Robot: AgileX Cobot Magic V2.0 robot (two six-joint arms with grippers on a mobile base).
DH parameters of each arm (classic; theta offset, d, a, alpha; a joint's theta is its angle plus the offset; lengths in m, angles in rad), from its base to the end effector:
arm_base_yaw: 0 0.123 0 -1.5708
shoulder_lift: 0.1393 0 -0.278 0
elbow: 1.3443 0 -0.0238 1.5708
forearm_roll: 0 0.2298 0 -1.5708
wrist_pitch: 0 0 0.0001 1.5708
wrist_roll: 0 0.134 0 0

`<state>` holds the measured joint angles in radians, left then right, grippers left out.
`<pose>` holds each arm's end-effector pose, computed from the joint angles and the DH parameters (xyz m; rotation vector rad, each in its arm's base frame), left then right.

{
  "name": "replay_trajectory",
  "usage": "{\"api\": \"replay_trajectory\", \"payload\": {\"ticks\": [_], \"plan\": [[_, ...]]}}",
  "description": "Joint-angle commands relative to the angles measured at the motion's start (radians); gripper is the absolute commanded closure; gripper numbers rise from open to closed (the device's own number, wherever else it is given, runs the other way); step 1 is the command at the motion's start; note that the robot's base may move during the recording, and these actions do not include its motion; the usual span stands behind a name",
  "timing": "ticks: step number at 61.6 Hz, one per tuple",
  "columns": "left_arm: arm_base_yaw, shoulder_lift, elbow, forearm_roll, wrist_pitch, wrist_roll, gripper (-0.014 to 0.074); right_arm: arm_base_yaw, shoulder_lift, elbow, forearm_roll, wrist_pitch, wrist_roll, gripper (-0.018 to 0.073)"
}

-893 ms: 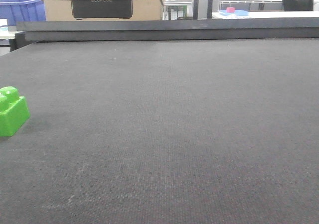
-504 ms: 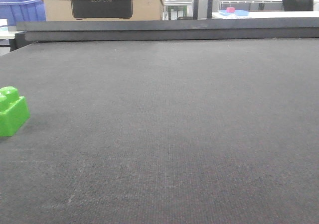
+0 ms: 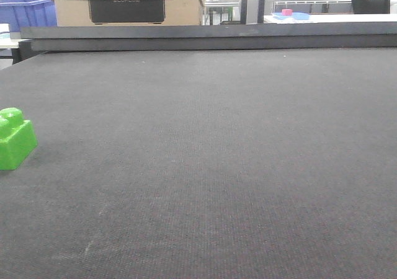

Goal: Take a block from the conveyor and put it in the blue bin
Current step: 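Lower both grippers toward the green and blue bricks on the belt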

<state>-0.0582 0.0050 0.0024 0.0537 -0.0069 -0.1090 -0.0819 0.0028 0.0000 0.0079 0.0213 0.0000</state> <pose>0.0854 -0.0050 0.2165 0.0025 1.4848 -0.0921 0.0852 -0.0070 0.2138 0.0675 1.5065 -0.0593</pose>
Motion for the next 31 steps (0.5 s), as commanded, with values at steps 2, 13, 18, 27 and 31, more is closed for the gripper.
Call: {"api": "replay_trajectory", "payload": {"ticks": [2,13,18,27,31], "plan": [[0.006,-0.005,-0.006,-0.006,-0.028,-0.007,0.0707,-0.003,-0.003,0.0,-0.002,-0.103,0.0,0.0727],[0.006,-0.005,-0.186,0.025,0.126,-0.007,0.0707,-0.003,-0.003,-0.127,-0.002,-0.045,0.0,0.0727],[0.006,-0.005,-0.285,0.046,0.217,-0.007,0.0707,-0.003,-0.003,-0.238,-0.002,0.086,0.0,0.0727],[0.006,0.073,-0.458,0.046,0.42,-0.007,0.0707,-0.003,0.028,-0.428,-0.002,0.363,0.0,0.0727],[0.006,0.137,-0.532,0.046,0.522,-0.007,0.0707,-0.003,0.075,-0.497,-0.002,0.444,0.0,0.0727]]}}
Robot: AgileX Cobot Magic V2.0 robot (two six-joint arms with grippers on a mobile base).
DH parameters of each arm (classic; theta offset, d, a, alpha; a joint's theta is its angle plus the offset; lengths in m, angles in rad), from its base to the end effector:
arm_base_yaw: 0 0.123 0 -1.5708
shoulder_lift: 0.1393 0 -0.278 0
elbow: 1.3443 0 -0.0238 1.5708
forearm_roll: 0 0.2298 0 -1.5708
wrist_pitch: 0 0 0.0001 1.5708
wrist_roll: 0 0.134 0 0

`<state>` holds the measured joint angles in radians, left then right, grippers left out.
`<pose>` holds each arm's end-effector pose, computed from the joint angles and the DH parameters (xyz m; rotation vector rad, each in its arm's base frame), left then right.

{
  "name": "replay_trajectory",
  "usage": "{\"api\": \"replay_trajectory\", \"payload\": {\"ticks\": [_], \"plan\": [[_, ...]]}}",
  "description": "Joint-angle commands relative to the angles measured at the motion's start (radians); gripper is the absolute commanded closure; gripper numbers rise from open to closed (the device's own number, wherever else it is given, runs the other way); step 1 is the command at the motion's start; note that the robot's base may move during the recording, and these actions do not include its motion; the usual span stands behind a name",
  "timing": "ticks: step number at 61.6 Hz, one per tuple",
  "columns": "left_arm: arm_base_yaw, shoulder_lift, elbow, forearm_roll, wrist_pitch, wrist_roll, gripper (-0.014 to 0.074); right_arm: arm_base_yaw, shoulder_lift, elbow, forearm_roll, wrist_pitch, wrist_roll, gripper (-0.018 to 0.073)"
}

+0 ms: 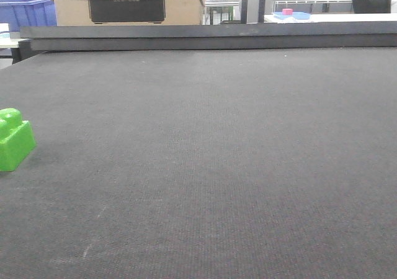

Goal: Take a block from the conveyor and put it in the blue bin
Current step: 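Lower both grippers toward the green and blue bricks on the belt, then close left gripper on green brick and right gripper on blue brick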

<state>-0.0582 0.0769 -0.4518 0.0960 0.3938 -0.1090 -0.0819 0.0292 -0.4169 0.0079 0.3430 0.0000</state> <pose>0.0573 0.0016 0.3156 -0.0012 1.5010 -0.0356 0.0521 -0.0039 0.3134 0.0621 1.4378 -0.0592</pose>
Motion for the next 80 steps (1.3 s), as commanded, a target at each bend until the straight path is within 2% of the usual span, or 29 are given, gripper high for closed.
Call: {"api": "replay_trajectory", "payload": {"ticks": [1,10,20,24,33,39,44,53,58,70,75,80], "plan": [[0.006,0.081,-0.093,0.004,0.136,-0.007,0.0707,-0.003,0.061,-0.095,-0.002,0.137,0.0,0.0727],[0.006,0.263,-0.24,-0.011,0.279,-0.007,0.0707,-0.003,0.225,-0.231,-0.002,0.26,0.0,0.0727],[0.006,0.512,-0.42,-0.051,0.566,-0.005,0.0707,-0.003,0.449,-0.351,-0.002,0.398,0.0,0.0727],[0.006,0.599,-0.473,-0.051,0.628,-0.005,0.0707,-0.003,0.543,-0.39,-0.002,0.498,0.0,0.0727],[0.006,0.738,-0.52,-0.064,0.638,-0.005,0.0707,-0.003,0.739,-0.476,-0.002,0.732,0.0,0.0727],[0.006,0.807,-0.52,-0.069,0.619,-0.005,0.0707,-0.003,0.835,-0.499,-0.008,0.792,0.0,0.0727],[0.006,0.87,-0.52,-0.106,0.619,-0.005,0.0707,-0.003,0.906,-0.501,-0.002,0.83,0.0,0.0727],[0.006,0.969,-0.526,-0.18,0.656,-0.005,0.0707,-0.003,1.021,-0.508,-0.008,0.815,0.046,0.0727],[0.006,1.019,-0.526,-0.185,0.669,-0.005,0.0707,-0.003,1.106,-0.543,-0.014,0.823,0.113,0.0712],[0.006,1.078,-0.526,-0.185,0.672,-0.005,0.0707,-0.003,1.284,-0.649,-0.016,0.8,0.151,0.0709],[0.006,1.083,-0.526,-0.185,0.672,-0.005,0.0707,-0.003,1.357,-0.693,-0.016,0.8,0.162,0.0636],[0.006,1.083,-0.526,-0.185,0.672,-0.005,0.0707,-0.003,1.417,-0.726,-0.016,0.799,0.193,0.0474]]}}
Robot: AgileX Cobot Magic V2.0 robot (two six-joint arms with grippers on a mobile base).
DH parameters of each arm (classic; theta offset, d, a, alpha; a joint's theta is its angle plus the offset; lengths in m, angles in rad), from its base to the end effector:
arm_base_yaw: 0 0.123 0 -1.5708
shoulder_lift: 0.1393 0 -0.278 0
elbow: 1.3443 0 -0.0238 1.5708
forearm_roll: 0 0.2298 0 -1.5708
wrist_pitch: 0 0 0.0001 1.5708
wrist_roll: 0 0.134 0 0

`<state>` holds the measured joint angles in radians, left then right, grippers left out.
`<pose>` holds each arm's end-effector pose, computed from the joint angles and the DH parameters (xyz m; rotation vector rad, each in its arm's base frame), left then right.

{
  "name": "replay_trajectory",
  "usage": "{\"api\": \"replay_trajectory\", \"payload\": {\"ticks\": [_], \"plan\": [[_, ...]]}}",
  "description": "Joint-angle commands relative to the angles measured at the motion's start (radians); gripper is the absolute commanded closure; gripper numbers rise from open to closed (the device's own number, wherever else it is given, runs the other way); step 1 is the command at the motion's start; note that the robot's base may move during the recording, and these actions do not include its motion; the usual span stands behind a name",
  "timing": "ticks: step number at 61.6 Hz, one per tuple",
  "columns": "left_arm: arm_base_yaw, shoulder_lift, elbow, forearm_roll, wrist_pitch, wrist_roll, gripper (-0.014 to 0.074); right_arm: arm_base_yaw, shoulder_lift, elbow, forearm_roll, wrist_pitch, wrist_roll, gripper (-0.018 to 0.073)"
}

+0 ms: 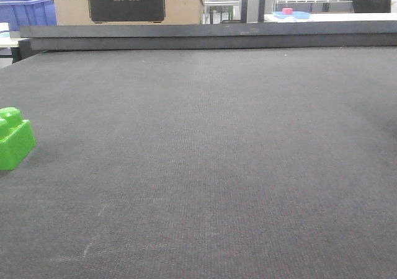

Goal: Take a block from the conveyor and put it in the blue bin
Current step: 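Close left gripper on green brick and right gripper on blue brick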

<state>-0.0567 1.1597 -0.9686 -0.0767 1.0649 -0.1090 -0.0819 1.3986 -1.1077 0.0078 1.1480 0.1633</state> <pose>0.2079 -0.0208 0.2676 -0.1040 2.7415 -0.1484 0.2490 -0.0195 0.2469 0.3610 2.9005 0.0240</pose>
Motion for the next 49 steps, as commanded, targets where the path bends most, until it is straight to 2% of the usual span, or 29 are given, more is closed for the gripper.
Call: {"api": "replay_trajectory", "payload": {"ticks": [1,3,9,13,32,49], "plan": [[0.005,0.001,-0.009,-0.012,0.001,-0.005,0.0707,-0.003,0.057,-0.041,-0.016,-0.008,0.034,0.044],[0.005,0.001,-0.009,-0.012,0.001,-0.005,0.0707,-0.003,0.073,-0.045,-0.016,-0.015,0.041,0.0356],[0.005,0.001,-0.009,-0.012,0.001,-0.005,0.0707,-0.003,0.121,-0.048,-0.008,-0.026,0.046,0.0186],[0.005,0.001,-0.009,-0.012,0.001,-0.005,0.0707,-0.003,0.154,-0.048,0.001,-0.029,0.046,0.0133],[0.005,0.0,-0.009,-0.012,0.002,-0.005,0.0707,-0.051,0.258,-0.048,0.025,-0.102,0.046,0.0126],[0.005,0.0,-0.009,-0.012,-0.014,-0.005,0.0707,-0.047,0.267,-0.039,0.019,-0.161,0.044,0.0126]]}}
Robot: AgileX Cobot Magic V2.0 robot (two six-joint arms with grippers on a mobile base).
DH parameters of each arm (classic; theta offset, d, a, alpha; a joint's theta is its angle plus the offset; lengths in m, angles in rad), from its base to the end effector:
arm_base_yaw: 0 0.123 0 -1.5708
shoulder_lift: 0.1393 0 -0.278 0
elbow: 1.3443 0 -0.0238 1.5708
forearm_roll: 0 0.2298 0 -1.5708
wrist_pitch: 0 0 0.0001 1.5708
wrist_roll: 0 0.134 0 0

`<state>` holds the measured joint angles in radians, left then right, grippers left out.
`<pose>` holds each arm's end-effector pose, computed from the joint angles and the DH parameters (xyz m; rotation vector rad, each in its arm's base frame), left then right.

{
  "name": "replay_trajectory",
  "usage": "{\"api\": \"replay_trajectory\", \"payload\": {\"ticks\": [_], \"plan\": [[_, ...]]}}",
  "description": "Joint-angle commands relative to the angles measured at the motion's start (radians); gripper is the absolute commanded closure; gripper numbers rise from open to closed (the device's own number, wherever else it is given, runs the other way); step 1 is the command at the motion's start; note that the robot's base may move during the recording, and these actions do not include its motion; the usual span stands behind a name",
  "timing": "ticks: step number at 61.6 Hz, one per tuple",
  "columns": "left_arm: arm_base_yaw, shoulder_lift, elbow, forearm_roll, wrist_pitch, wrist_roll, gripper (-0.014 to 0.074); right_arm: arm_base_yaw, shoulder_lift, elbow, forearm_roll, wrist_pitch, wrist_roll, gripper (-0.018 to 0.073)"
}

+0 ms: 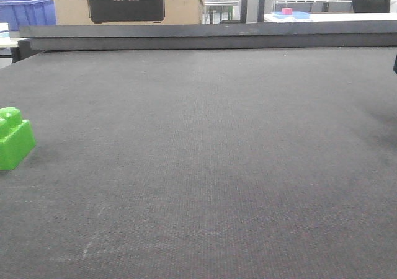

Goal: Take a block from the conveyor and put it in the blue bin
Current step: 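Close left gripper on green brick and right gripper on blue brick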

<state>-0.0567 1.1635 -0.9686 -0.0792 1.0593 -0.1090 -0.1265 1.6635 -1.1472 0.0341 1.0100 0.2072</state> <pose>0.2091 -0.0211 0.2671 -0.1055 2.7397 -0.1517 0.2984 -0.0340 0.1868 0.5241 2.9648 0.0532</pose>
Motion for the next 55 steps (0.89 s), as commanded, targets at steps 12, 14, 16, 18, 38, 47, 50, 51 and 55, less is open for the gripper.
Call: {"api": "replay_trajectory", "payload": {"ticks": [12,14,16,18,38,47,50,51,55], "plan": [[0.005,-0.004,-0.009,-0.01,-0.009,-0.005,0.0707,-0.002,0.002,0.048,-0.024,-0.084,0.0,0.0126],[0.005,-0.004,-0.009,-0.01,-0.009,-0.005,0.0707,-0.002,0.002,0.047,-0.022,-0.093,-0.002,0.0126],[0.005,-0.004,-0.009,-0.01,-0.009,-0.005,0.0707,-0.002,0.003,0.047,-0.022,-0.099,-0.007,0.0126],[0.005,-0.004,-0.009,-0.01,-0.009,-0.005,0.0707,-0.002,0.003,0.047,-0.022,-0.1,-0.017,0.0126],[0.005,0.0,-0.009,-0.014,-0.009,-0.009,0.0707,-0.002,0.004,0.047,-0.022,-0.072,-0.017,0.0383],[0.005,0.055,-0.065,-0.014,0.031,-0.025,0.0707,-0.002,0.002,0.041,-0.022,-0.02,-0.017,0.0725],[0.005,0.084,-0.099,-0.014,0.038,-0.025,0.0707,-0.002,-0.002,0.041,-0.022,-0.02,-0.017,0.0721],[0.005,0.093,-0.109,-0.014,0.038,-0.025,0.0707,-0.002,-0.005,0.04,-0.022,-0.017,-0.017,0.0721],[0.003,0.129,-0.145,-0.014,0.026,-0.025,0.0707,-0.002,-0.02,0.04,-0.022,-0.013,-0.017,0.0721]]}}
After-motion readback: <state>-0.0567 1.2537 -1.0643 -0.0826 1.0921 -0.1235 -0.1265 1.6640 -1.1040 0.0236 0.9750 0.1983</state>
